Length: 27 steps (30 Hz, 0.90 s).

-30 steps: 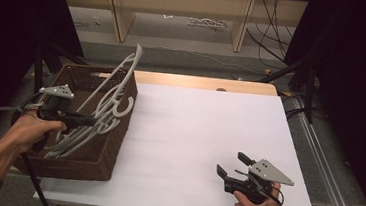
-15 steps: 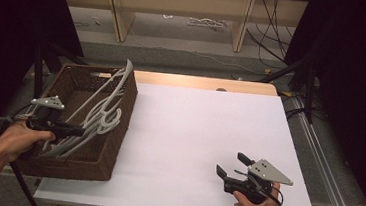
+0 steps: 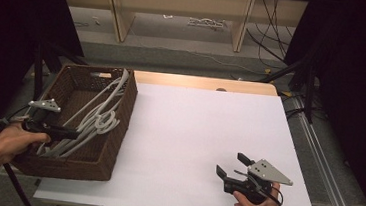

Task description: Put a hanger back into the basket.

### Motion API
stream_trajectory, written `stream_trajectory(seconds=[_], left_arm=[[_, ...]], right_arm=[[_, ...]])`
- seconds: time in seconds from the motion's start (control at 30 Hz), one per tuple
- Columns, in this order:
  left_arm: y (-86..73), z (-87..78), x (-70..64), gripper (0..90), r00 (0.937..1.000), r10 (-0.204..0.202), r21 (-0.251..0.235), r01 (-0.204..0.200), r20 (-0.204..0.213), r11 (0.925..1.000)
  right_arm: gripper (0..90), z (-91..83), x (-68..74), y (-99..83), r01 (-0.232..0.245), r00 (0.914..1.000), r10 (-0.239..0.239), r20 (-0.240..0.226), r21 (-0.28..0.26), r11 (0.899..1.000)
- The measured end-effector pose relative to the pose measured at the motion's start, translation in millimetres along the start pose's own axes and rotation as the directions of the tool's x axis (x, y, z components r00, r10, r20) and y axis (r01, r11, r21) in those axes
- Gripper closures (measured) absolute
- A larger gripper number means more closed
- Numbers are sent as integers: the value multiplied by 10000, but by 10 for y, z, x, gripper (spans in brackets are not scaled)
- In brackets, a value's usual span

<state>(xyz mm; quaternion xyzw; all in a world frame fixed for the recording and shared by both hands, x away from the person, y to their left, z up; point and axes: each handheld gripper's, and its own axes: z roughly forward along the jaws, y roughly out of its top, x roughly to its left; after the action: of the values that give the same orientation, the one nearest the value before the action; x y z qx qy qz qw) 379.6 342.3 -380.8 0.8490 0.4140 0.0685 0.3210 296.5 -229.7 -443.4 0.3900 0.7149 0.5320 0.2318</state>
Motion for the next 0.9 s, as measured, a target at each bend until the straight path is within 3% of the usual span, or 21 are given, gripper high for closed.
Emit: stream_trajectory(seconds=[0.13,0.23,0.47,0.63,0.7,0.77,0.8,0.9], left_arm=[[-12,25,42,814,9997,32,449,-21,-245,9990],[-24,36,70,814,9999,-112,388,115,-78,9992],[-21,63,60,811,9997,-197,449,201,-113,9988],[-27,59,60,805,9990,-57,626,86,-451,9980],[-36,70,59,796,9986,-350,381,365,-394,9986],[-39,48,43,807,9992,-253,334,263,-300,9991],[-33,30,35,805,9988,-108,302,123,-478,9995],[-12,-9,36,789,9976,-219,114,227,-651,9997]], right_arm=[[175,-2,-3,0,-20,10000,20,21,84,10000],[175,2,-1,3,-9,10000,9,-11,-8,10000],[176,-13,2,6,105,9999,-107,73,234,9997],[176,-15,0,6,104,9999,-106,102,207,9997],[176,-16,2,5,107,9999,-109,77,227,9997],[176,-16,3,8,108,9999,-109,81,216,9997],[176,-13,4,5,101,9999,-103,76,224,9997],[176,6,11,-2,-4,10000,4,5,91,10000]])
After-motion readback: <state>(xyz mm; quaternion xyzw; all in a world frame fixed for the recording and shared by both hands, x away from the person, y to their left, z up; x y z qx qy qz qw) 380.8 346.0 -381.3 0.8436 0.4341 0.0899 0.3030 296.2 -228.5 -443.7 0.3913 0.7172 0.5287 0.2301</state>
